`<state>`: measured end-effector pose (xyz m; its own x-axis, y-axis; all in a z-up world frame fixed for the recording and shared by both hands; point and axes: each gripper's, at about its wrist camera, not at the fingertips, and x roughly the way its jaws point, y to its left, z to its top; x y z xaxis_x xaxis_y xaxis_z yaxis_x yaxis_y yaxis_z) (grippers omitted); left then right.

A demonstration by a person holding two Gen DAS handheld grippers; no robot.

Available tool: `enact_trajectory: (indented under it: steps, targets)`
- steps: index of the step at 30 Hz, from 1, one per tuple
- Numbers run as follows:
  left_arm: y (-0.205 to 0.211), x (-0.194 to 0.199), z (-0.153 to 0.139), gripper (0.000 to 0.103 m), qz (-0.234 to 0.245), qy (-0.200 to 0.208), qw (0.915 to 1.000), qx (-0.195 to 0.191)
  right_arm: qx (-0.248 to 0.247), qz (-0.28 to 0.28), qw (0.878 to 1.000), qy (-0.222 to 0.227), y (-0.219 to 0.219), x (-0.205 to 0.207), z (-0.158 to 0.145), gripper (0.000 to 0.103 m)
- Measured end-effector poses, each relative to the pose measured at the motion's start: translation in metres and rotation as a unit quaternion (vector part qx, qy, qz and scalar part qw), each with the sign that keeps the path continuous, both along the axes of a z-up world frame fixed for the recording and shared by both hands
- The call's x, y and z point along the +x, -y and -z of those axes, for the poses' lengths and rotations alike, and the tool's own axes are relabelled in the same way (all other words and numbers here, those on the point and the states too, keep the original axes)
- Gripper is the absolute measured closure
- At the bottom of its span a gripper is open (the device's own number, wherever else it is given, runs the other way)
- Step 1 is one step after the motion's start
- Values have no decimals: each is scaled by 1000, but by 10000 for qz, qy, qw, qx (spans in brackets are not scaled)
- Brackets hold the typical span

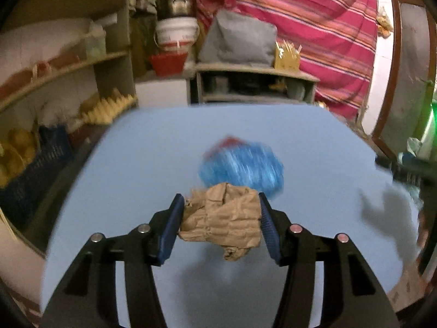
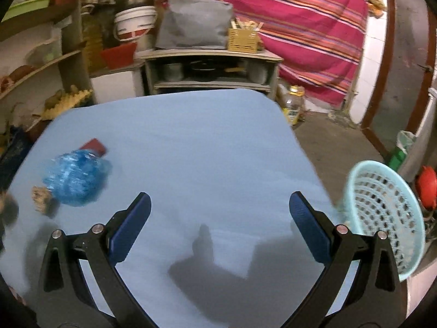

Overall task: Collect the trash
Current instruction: 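Grasp the crumpled brown paper with the left gripper while the right gripper grasps the blue plastic bag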

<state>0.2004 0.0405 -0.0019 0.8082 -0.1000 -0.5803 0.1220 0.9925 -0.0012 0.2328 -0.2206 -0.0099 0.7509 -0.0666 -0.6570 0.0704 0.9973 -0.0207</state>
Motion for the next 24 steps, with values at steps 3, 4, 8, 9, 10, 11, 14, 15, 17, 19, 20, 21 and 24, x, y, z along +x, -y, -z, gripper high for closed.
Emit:
enact_trajectory:
  steps: [3,4,8,9,10,11,14,15,17,19,20,21,24]
  targets:
    - [-10,19,-20,49,-16,249,9997,69,2,-256,9997,-44,-29,10,2,4]
    - [-15,29,-24,49,-45,318,9994,104,-47,-361,9993,-64,-40,14,3,4]
    - [-43,58,-17,49,-224,86,9994,-256,-227,-659,9974,-161,-75,26,11,5]
    - [-47,63,-14,49,-251,12,9992,-315,-201,-732,9969,-203,-82,30,14,5]
    - [-51,70,-11,49,-321,-60,9989,-335,-153,-775,9966,-230,-89,34,15,5]
    - [-54,76,-9,49,-358,-105,9988,-312,-106,-795,9965,-250,-94,38,16,6]
    - [-60,88,-7,49,-480,-135,9984,-284,137,-891,9955,-306,-111,52,19,8]
    - [-63,91,-8,49,-504,-158,9980,-346,194,-929,9950,-315,-117,55,20,8]
    - [-66,94,-9,49,-545,-195,9975,-417,211,-1040,9937,-373,-134,63,26,8]
    - [-69,95,-9,49,-630,-179,9970,-424,181,-1133,9924,-436,-147,69,32,12]
    - [-70,95,-8,49,-636,-189,9968,-435,169,-1191,9914,-508,-153,74,37,15]
    - [-70,94,-7,49,-636,-203,9968,-446,145,-1238,9904,-597,-158,78,42,19]
    - [-70,93,-3,49,-613,-248,9971,-378,91,-1356,9878,-755,-164,85,54,40]
